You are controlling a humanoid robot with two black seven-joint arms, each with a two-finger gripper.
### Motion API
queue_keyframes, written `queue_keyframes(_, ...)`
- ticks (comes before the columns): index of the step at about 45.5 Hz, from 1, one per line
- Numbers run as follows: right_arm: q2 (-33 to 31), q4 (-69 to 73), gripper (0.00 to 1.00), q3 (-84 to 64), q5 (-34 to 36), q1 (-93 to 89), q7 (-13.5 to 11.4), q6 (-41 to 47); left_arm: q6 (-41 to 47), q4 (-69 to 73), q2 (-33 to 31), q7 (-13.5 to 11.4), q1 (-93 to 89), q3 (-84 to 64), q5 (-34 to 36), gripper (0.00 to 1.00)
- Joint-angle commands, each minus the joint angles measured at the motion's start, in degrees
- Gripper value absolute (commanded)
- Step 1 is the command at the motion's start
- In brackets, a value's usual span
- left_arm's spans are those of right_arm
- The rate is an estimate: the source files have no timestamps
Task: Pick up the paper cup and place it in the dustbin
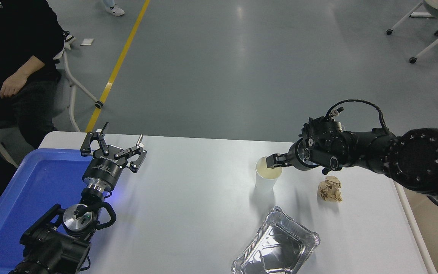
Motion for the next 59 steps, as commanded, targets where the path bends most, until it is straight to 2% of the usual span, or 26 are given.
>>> queue_keyframes(1,0.00,-0.52,0.90,0.57,-0.14,-1.12,0.00,-0.43,0.00,0.00,0.00,0.00,0.00,0.00,0.00,0.99)
queue_keyframes(3,0.00,-0.52,0.84,0.57,-0.06,-1.12,0.09,-0.43,0.00,0.00,0.00,0.00,0.00,0.00,0.00,0.99)
queue_keyframes(8,0.00,-0.52,0.62,0.57,0.03,-1.04,0.18,-0.43,0.00,0.00,0.00,0.00,0.00,0.00,0.00,0.99)
queue_keyframes(13,0.00,-0.52,0.45,0.57,0.03,-1.04,0.09,-0.34,0.00,0.00,0.00,0.00,0.00,0.00,0.00,0.99)
queue_keyframes(17,0.00,-0.44,0.40,0.57,0.03,-1.04,0.09,-0.34,0.00,0.00,0.00,0.00,0.00,0.00,0.00,0.99)
queue_keyframes(19,0.00,-0.44,0.34,0.57,0.12,-1.12,0.18,-0.34,0.00,0.00,0.00,0.00,0.00,0.00,0.00,0.99)
queue_keyframes(22,0.00,-0.35,0.01,0.57,0.12,-1.12,0.44,-0.34,0.00,0.00,0.00,0.00,0.00,0.00,0.00,0.99)
queue_keyframes(38,0.00,0.00,0.00,2.68,0.30,-0.16,0.53,1.07,0.00,0.00,0.00,0.00,0.00,0.00,0.00,0.99)
queue_keyframes(49,0.00,4.48,0.00,2.77,1.44,7.57,0.44,5.72,0.00,0.00,0.00,0.00,0.00,0.00,0.00,0.99)
queue_keyframes(59,-7.37,14.50,0.00,2.51,1.53,18.29,0.53,8.36,0.00,0.00,0.00,0.00,0.00,0.00,0.00,0.99)
